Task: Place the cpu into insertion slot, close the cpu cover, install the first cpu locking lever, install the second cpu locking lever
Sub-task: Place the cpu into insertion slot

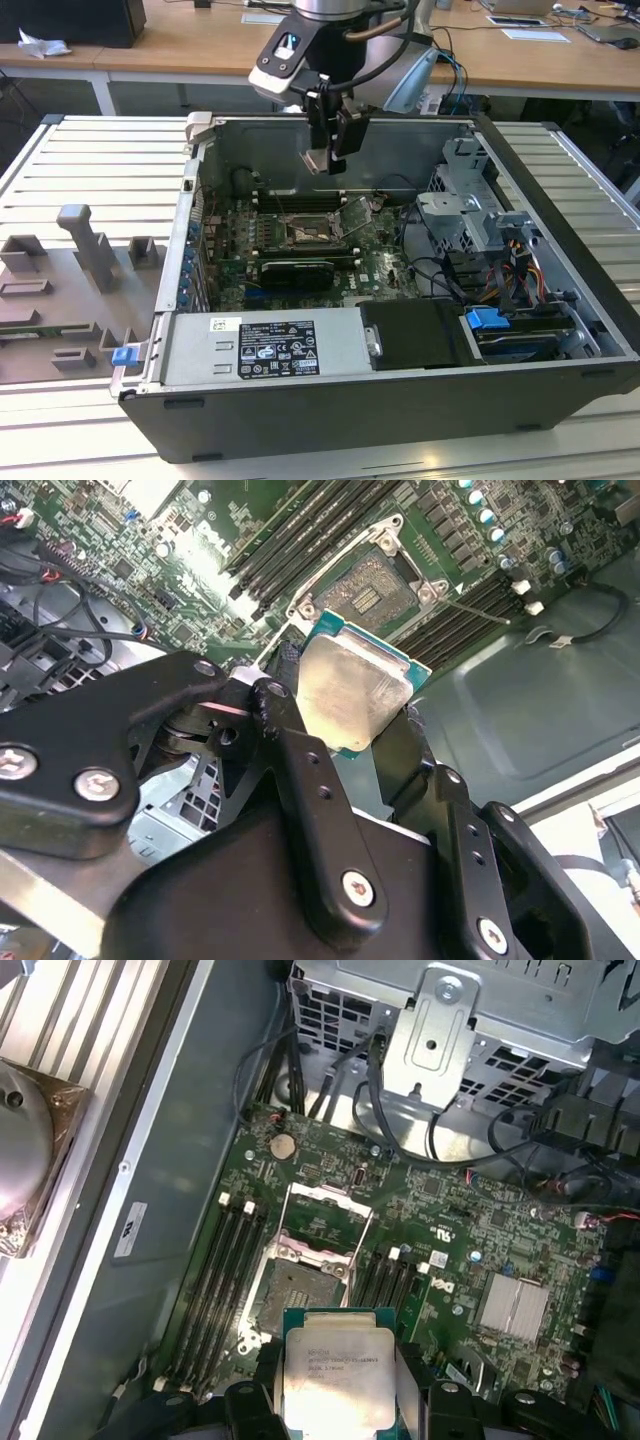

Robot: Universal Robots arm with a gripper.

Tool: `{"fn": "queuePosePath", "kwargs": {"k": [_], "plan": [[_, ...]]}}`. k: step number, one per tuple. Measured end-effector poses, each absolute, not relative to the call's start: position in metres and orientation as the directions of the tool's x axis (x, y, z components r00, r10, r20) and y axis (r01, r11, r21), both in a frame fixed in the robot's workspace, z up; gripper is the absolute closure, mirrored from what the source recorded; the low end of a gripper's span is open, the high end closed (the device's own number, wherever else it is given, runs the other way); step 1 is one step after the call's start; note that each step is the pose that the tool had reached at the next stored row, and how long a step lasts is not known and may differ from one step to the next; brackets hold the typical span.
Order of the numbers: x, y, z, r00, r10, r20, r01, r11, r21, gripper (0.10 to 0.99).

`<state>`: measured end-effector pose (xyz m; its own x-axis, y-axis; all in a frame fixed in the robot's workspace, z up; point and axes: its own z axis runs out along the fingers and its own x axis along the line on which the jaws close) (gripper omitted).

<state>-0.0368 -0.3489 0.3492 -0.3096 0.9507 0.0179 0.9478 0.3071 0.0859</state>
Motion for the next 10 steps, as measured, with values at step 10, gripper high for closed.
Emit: {"fn": "queuePosePath", "kwargs": {"k": [10], "plan": [[-0.0369, -0.3489, 0.3445, -0.279, 0.960, 0.018, 0.957, 0.277, 0.086, 0.549]]}}
